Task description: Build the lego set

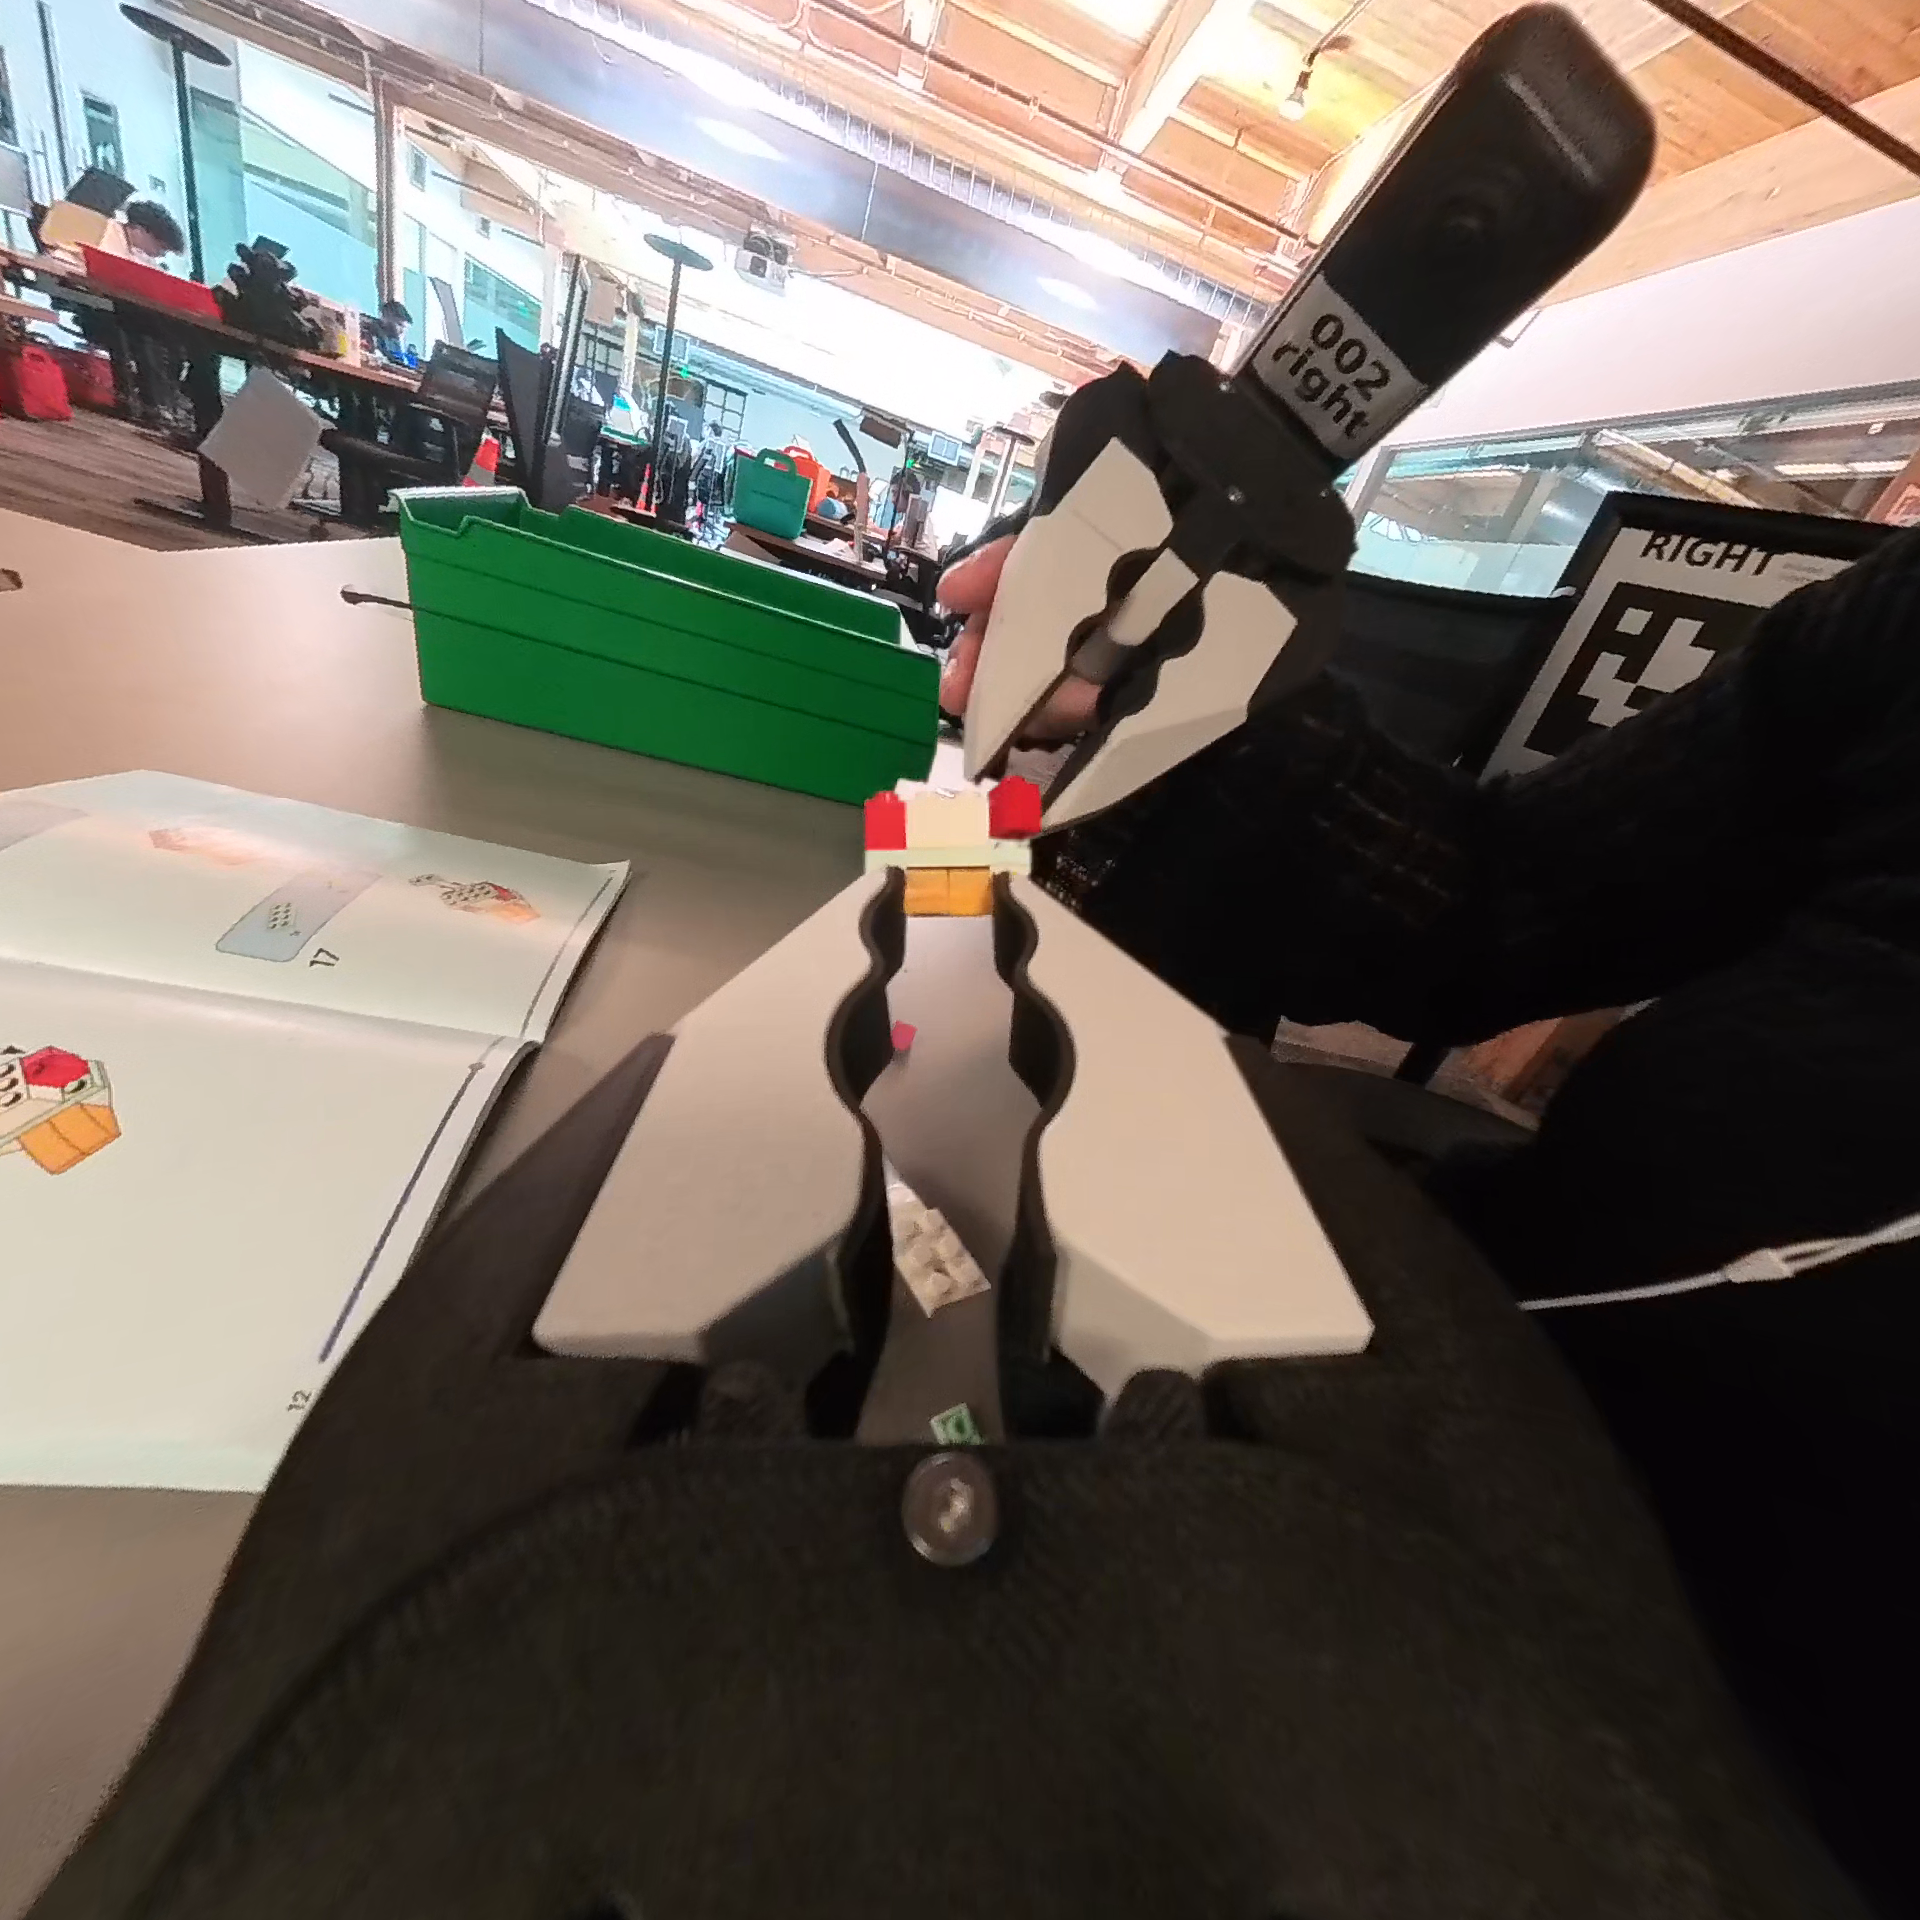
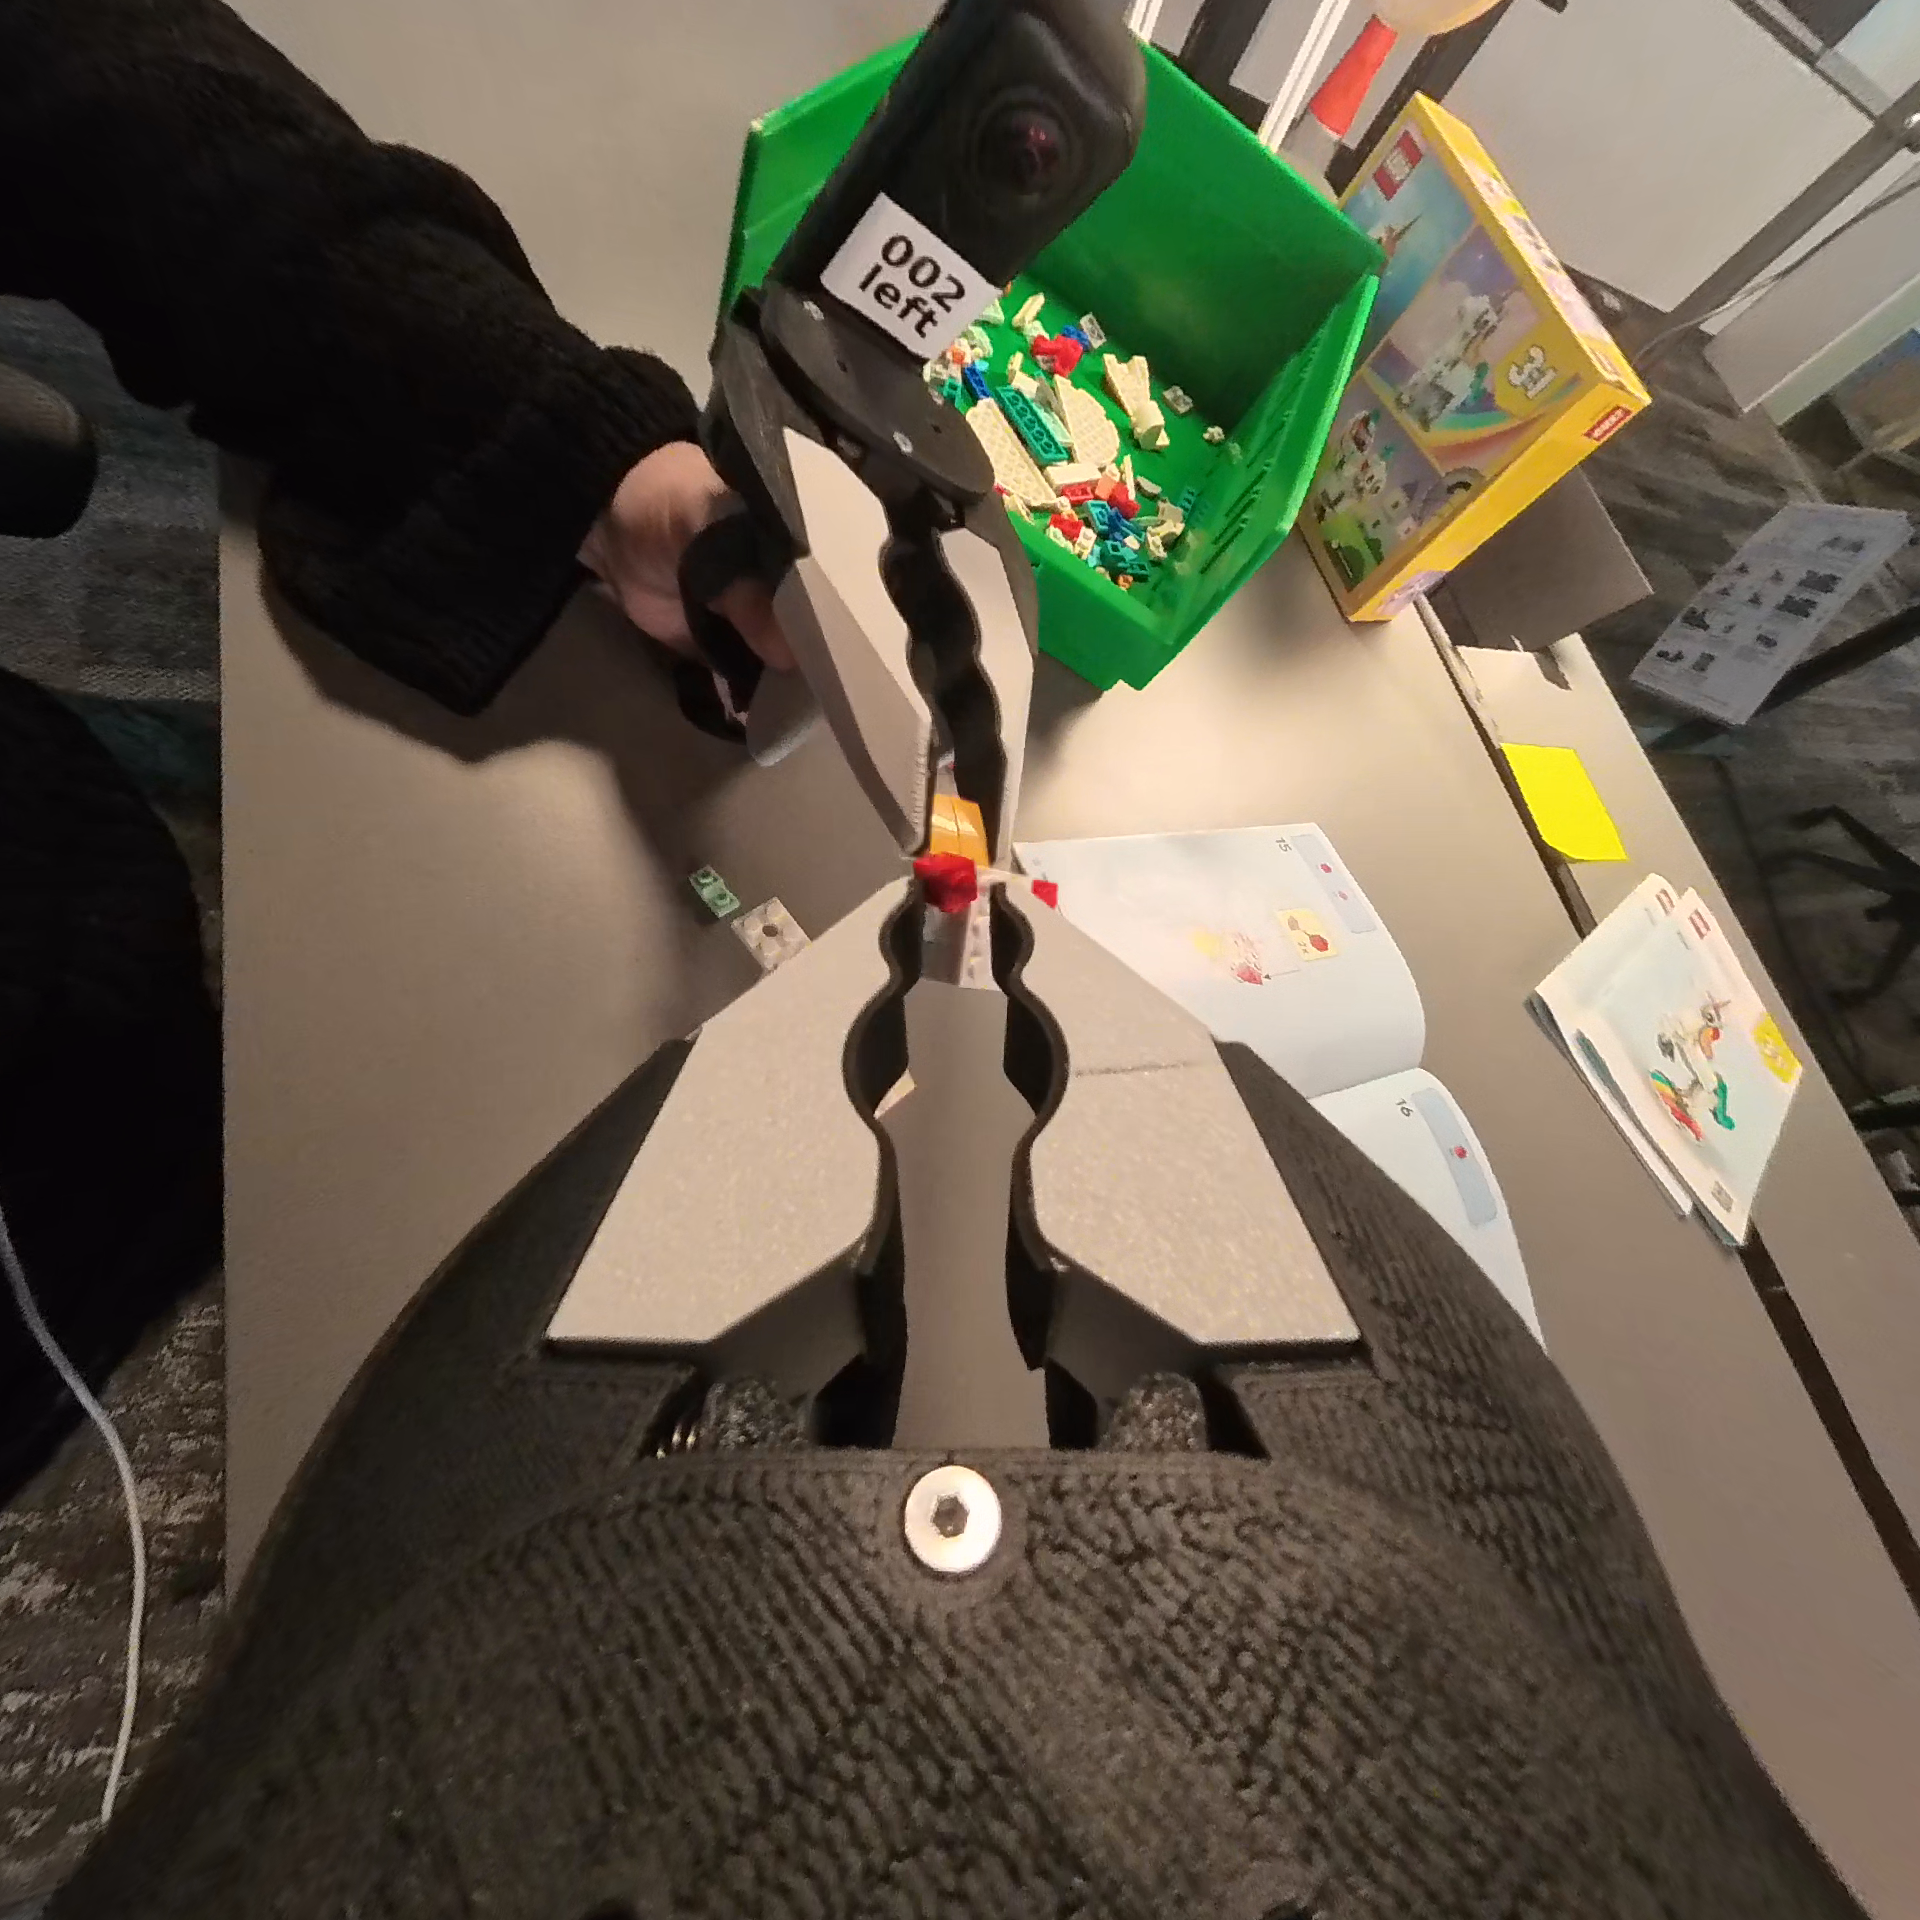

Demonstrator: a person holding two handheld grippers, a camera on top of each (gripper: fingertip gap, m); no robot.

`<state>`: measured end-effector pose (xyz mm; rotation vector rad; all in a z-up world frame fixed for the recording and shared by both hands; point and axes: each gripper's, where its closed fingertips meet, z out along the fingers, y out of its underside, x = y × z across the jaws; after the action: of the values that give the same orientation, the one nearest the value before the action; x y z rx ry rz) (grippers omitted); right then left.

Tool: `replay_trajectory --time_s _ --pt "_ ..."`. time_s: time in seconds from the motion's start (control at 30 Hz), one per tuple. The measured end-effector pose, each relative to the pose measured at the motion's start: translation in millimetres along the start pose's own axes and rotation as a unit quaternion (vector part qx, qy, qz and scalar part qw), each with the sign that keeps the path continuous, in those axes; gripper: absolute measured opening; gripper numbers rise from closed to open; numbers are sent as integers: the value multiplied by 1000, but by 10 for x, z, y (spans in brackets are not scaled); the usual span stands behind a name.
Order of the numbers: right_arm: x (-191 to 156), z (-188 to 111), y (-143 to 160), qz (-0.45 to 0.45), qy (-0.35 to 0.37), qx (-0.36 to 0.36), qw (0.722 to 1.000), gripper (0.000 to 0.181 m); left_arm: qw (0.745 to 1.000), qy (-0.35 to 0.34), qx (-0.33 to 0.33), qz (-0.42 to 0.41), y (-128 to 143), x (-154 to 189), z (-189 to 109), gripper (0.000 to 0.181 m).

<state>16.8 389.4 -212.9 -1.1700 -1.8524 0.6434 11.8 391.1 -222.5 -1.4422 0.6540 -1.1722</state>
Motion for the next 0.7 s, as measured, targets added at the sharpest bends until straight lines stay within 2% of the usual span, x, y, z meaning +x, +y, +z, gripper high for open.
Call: replay_trajectory --time_s 0.4,0.7 --pt "30 63 103 0 26 -42 999 11 1000 -26 -13 -4 45 -85 2 16" --pt "46 89 98 11 32 -32 999 11 999 -35 -18 -8 58 -114 -2 16"
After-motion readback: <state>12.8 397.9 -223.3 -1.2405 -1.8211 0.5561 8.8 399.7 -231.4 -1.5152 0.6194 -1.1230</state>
